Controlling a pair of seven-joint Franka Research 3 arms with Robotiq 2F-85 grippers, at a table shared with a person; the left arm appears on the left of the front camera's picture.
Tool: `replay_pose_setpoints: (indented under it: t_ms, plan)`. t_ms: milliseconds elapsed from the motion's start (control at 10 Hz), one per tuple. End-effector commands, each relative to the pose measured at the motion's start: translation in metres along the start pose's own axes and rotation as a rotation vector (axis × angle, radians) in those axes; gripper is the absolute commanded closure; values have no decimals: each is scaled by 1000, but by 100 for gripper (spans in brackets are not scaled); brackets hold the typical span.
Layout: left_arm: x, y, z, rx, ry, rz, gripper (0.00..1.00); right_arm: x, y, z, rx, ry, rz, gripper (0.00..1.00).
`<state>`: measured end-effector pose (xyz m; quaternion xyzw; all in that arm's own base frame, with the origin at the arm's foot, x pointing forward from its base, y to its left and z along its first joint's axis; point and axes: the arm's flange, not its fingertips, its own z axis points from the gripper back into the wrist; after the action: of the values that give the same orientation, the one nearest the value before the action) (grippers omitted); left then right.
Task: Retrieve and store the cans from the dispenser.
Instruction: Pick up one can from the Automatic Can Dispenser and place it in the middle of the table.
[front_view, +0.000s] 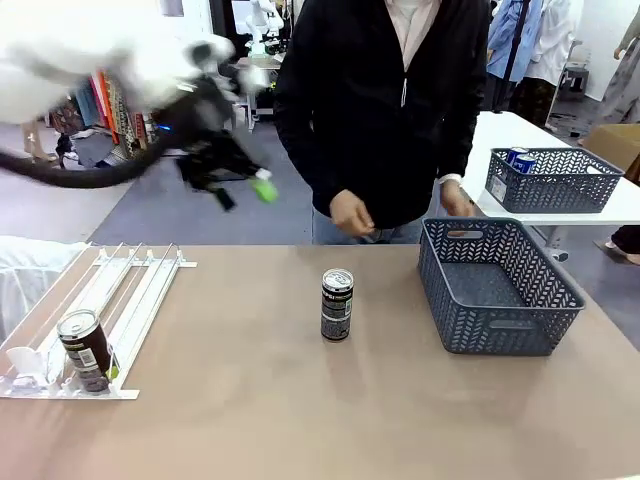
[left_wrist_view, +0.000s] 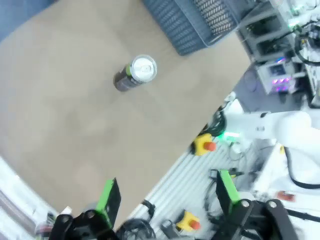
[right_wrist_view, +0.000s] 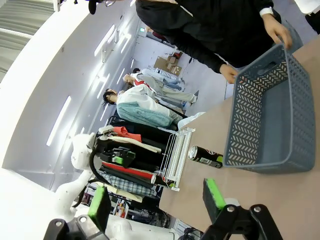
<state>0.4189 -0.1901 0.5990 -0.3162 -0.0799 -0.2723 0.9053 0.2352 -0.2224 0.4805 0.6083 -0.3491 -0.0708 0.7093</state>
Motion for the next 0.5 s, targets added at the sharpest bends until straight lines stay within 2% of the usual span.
replay_pose_setpoints:
  t_ms: [0, 200, 400]
  plan:
    - [-70, 65, 34, -180, -150, 109, 0, 3, 3, -2, 22, -21, 11, 0]
    - [-131, 135, 65, -361, -365, 257, 0, 3, 3, -2, 22, -21, 11, 0]
    - [-187, 191, 75, -506, -499, 314, 0, 3, 3, -2, 22, -21, 11, 0]
